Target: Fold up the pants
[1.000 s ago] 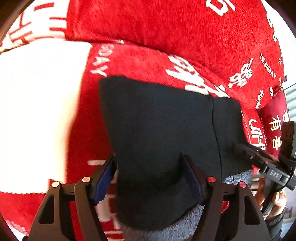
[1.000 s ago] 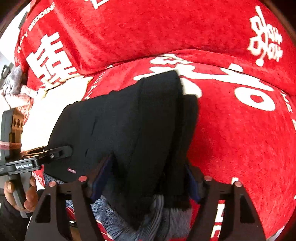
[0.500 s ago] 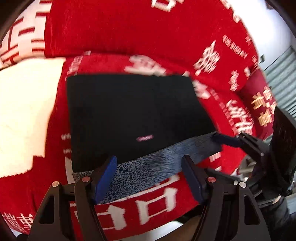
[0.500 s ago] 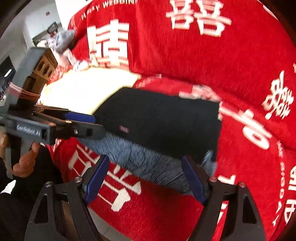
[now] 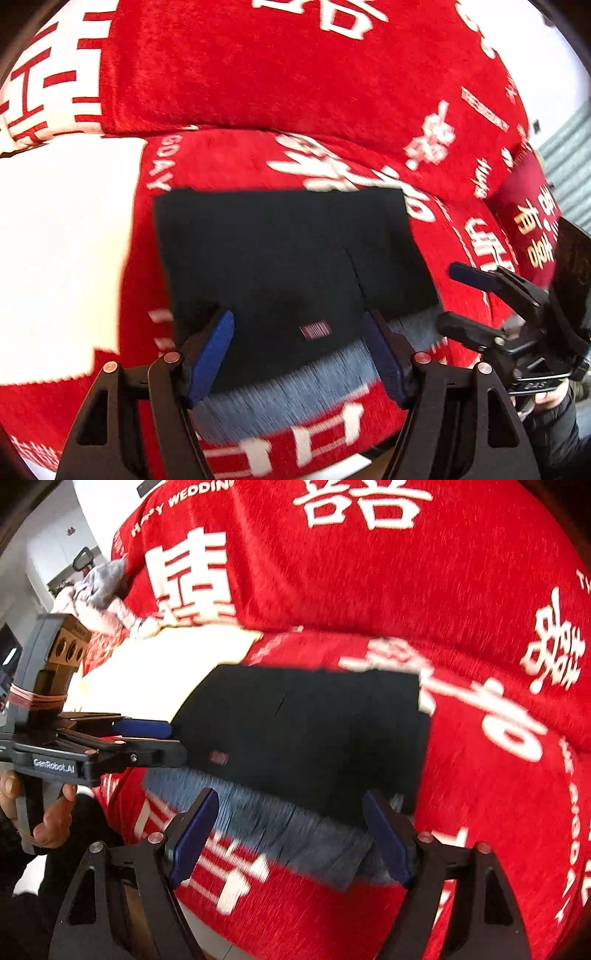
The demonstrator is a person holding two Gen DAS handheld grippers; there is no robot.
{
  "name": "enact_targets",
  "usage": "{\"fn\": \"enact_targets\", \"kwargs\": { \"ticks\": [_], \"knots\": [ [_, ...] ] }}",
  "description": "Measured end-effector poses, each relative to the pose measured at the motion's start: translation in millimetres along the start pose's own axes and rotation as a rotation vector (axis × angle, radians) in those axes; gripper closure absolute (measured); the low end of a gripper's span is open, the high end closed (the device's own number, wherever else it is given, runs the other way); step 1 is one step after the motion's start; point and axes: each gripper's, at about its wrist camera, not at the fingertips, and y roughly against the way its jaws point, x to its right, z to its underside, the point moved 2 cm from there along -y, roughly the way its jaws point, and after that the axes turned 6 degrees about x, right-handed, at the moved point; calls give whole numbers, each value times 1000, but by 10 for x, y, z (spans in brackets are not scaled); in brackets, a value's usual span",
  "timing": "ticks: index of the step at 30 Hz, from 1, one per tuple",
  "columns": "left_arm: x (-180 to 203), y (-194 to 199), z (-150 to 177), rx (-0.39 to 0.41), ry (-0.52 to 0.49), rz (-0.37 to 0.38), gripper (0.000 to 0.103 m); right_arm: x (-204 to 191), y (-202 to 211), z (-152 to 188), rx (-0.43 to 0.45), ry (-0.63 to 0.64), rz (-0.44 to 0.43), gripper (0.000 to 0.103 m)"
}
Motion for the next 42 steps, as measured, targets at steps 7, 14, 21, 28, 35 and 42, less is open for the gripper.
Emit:
{"fn": "enact_targets", "kwargs": {
  "ticks": [7, 14, 21, 28, 35, 42],
  "knots": [
    [-192, -321, -414, -28, 31, -82, 30, 194, -388, -466, -15, 17, 18, 20],
    [-399, -770, -608, -96, 34, -155, 30, 358, -924, -695, -85, 31, 29, 20],
    [-312, -923, -573, -104, -41, -202, 21, 468, -1213, -528, -159, 38, 32, 17],
    [-203, -691, -579, -56, -84, -263, 20, 361, -984, -532, -133, 64, 82, 16],
    [-174, -429, -369, -3, -91, -385, 20, 144, -774, -398, -118, 86, 168, 15],
    [-293, -516, -160, -20, -89, -460, 12, 138, -881, -190, -166, 75, 262, 11]
  ]
}}
